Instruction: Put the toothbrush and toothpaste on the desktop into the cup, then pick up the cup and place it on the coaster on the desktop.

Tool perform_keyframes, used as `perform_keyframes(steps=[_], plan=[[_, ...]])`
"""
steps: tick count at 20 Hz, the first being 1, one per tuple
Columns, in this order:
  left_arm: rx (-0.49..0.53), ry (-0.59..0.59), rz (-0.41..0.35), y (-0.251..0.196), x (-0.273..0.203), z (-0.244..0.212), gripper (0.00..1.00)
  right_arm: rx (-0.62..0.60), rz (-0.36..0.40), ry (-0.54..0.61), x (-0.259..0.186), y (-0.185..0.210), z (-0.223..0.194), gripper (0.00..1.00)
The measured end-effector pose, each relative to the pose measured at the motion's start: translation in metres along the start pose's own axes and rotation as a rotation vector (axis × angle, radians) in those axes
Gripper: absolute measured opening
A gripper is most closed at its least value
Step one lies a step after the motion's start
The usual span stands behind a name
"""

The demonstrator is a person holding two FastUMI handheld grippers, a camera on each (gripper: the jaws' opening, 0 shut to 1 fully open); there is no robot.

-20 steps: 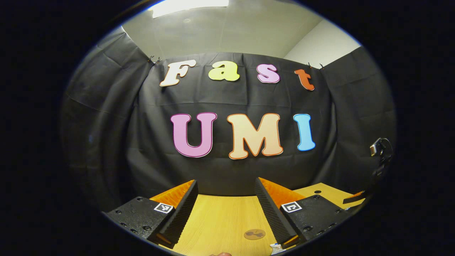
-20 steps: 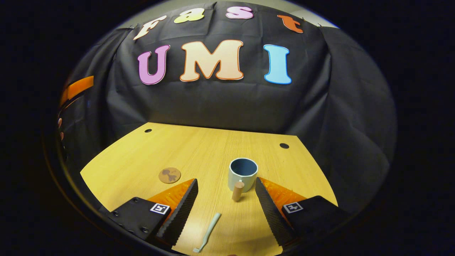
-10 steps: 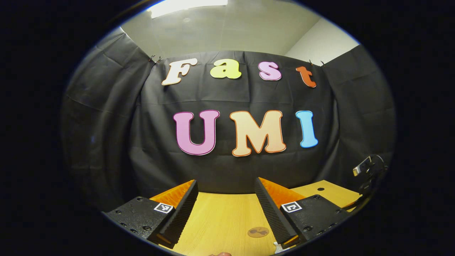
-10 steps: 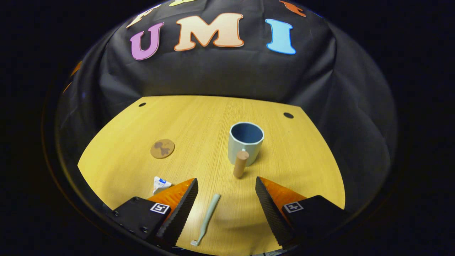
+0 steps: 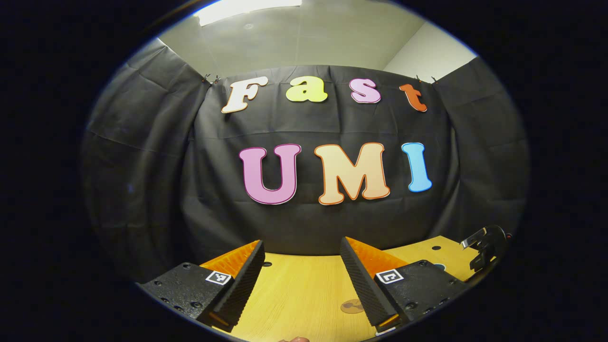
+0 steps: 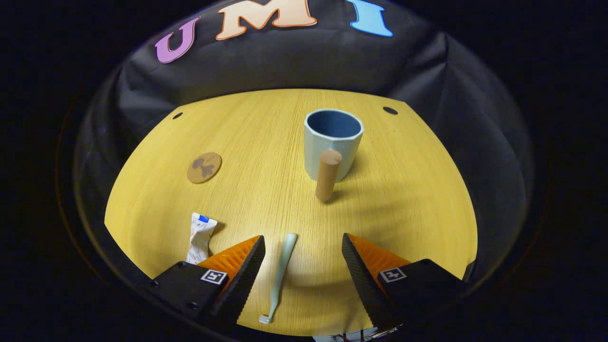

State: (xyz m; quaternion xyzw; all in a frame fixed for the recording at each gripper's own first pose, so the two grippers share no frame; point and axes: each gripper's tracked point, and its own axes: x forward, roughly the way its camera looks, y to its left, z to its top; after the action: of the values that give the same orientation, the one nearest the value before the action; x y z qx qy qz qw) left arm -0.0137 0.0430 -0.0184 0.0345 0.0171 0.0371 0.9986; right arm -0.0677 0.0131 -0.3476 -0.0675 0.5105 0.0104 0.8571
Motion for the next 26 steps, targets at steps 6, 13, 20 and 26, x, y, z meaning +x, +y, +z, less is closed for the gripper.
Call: perform_keyframes(steps=[6,13,20,26], plan=[[0.006,0.019,0.019,0.009,-0.003,-0.005,0.94,-0.046,0.001,0.077,0.012,0.006,-0.019,0.99],[0.006,0.036,0.021,0.011,-0.006,-0.011,0.94,-0.078,0.017,0.163,0.017,0.016,-0.037,0.64],[-0.009,0.066,-0.006,-0.001,-0.004,-0.02,0.94,-0.082,0.063,0.216,0.019,0.025,-0.04,0.15],[-0.05,0.165,-0.12,-0.041,-0.001,-0.049,0.95,0.015,0.102,0.23,0.019,0.023,-0.039,0.11]])
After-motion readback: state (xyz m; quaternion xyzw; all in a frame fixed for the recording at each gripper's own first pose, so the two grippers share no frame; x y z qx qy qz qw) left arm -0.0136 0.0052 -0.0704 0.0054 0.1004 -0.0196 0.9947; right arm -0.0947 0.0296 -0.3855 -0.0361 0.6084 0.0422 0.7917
